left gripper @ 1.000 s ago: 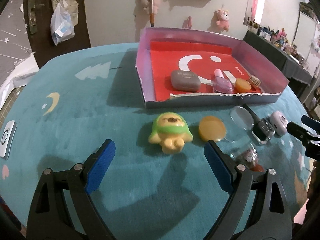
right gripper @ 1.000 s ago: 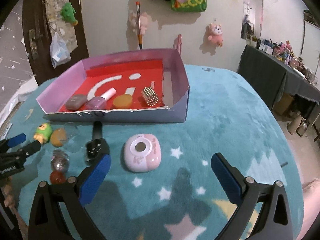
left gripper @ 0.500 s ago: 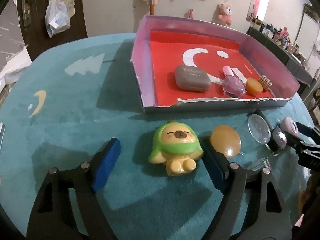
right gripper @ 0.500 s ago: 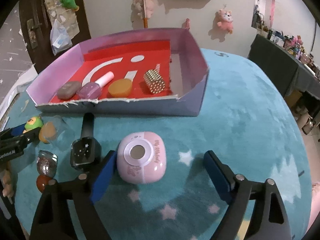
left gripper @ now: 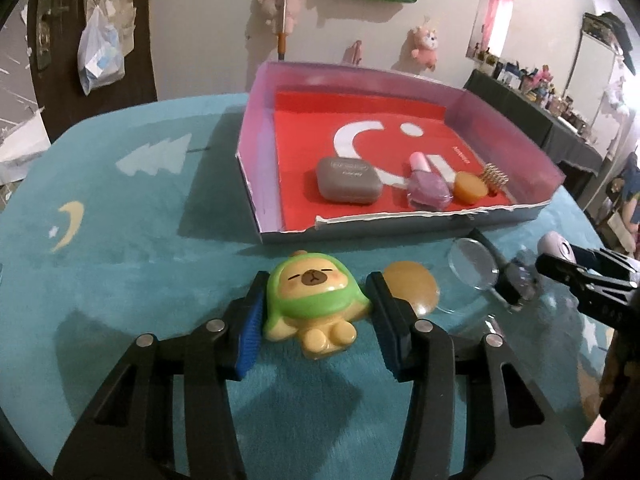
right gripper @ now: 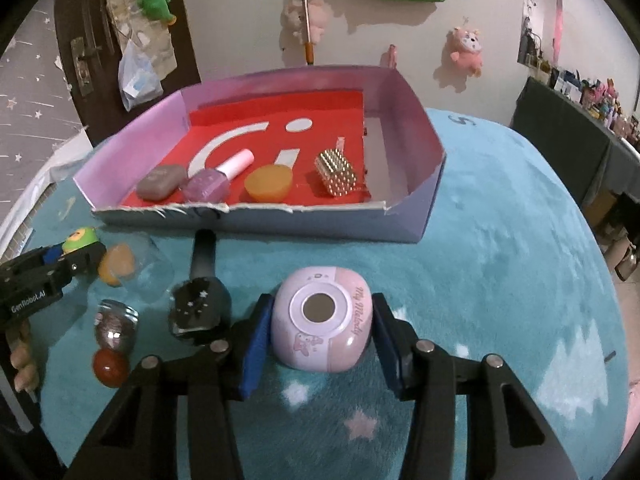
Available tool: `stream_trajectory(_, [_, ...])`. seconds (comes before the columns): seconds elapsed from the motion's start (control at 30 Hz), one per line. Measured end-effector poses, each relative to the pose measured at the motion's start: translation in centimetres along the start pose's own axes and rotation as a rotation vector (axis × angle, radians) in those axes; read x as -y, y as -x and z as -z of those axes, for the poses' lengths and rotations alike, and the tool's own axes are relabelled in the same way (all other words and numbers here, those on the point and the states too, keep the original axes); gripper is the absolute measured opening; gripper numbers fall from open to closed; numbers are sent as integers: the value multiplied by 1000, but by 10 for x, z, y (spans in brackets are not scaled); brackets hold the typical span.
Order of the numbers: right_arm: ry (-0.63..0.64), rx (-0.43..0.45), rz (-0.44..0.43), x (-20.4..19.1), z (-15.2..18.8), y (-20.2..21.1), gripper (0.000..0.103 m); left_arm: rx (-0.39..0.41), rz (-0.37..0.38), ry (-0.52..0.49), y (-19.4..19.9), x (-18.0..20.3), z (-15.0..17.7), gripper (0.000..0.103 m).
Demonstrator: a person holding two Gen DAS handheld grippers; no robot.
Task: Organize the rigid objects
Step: 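Lift and carry the bear and pink compact over the pink box with both tools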
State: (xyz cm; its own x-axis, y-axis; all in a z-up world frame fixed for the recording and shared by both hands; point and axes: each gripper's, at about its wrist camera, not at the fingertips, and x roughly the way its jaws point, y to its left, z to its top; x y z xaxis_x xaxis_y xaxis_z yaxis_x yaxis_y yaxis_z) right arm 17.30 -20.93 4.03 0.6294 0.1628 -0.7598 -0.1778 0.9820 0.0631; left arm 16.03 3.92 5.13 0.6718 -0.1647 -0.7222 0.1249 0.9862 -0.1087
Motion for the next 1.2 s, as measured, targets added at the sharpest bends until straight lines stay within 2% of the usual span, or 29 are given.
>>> stream_trajectory(0.37, [25,50,-51,-19,3,30,51,27,21,-28,25,9,16,46])
stream_trajectory(1.2, [28,44,-84,-24,14,34,51,35,24,-47,33,19,22,46])
